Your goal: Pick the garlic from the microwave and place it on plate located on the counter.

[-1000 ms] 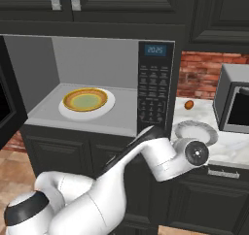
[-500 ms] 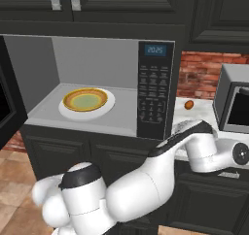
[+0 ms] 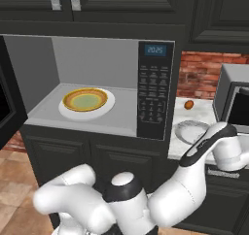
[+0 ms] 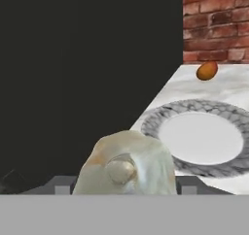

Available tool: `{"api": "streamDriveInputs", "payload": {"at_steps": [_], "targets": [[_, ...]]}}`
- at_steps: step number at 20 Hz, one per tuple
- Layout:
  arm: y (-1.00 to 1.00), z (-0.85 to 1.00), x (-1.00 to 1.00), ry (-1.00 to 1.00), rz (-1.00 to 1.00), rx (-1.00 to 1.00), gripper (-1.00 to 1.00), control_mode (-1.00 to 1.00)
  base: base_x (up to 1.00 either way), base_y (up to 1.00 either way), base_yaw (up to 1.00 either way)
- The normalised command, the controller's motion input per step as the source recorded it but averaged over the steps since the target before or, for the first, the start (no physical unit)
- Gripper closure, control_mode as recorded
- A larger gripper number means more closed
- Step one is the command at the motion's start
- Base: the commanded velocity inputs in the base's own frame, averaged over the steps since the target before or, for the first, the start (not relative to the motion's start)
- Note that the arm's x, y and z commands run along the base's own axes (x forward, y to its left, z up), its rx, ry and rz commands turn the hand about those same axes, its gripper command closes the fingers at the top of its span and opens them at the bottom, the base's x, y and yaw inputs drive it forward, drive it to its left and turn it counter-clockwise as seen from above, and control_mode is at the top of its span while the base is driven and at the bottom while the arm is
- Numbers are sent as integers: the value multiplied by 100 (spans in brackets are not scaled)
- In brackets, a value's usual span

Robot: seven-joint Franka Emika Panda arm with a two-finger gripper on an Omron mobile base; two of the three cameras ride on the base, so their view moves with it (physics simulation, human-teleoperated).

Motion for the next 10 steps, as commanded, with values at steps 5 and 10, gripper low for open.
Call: {"api": "streamDriveInputs", "payload": {"at_steps": [5,10], "targets": [[0,-24,68,0,16,0,100,-100,0,0,0],[-15,-22,73,0,10,1,100,-100,0,0,0]]}}
